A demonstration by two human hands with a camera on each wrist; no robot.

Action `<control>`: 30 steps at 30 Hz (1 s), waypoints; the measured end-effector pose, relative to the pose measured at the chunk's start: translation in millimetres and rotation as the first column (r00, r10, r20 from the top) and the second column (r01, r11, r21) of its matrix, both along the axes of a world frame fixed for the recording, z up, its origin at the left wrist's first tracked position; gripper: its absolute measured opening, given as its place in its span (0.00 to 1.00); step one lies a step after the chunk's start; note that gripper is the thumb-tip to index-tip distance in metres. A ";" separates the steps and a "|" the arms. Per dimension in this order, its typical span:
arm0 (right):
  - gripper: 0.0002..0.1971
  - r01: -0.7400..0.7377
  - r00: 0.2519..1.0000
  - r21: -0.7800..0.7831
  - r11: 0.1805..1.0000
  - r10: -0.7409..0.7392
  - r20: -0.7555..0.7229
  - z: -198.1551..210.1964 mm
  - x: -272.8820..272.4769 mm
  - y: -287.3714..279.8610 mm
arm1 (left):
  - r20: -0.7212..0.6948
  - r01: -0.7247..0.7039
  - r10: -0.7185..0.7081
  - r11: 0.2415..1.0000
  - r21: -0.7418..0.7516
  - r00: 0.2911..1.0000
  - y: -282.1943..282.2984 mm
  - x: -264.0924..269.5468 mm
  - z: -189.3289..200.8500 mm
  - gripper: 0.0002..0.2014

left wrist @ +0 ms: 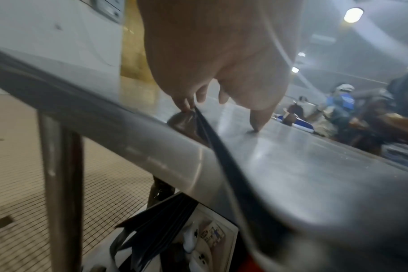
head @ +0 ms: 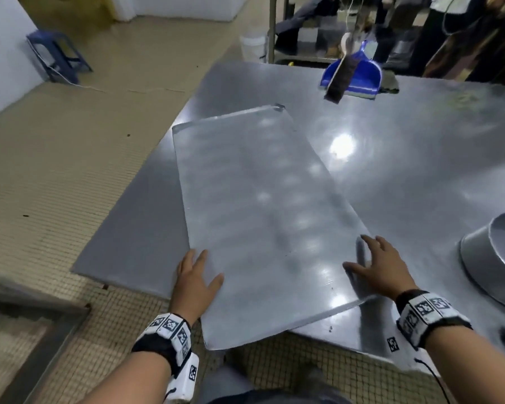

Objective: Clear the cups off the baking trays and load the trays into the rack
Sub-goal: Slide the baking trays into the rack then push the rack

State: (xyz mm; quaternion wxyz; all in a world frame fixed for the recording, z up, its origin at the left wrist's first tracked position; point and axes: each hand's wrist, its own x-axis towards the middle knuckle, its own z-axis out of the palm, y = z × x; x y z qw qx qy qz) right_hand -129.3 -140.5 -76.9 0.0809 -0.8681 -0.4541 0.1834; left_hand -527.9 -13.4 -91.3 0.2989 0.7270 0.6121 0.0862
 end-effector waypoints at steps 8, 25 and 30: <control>0.50 -0.012 0.995 0.094 0.996 0.021 -0.095 -4.7 28.5 6.7 | 0.005 -0.290 0.292 0.953 -0.089 0.956 -65.4 8.4 12.4 0.44; 0.54 0.063 0.951 0.149 0.987 -0.013 -0.310 -12.2 41.3 4.6 | 0.075 -0.450 0.466 0.878 -0.163 0.881 -73.6 9.6 -4.3 0.58; 0.55 0.062 0.930 0.152 0.986 -0.002 -0.367 -8.5 38.6 -9.0 | 0.173 -0.398 0.422 0.904 -0.157 0.890 -83.5 -2.5 0.0 0.52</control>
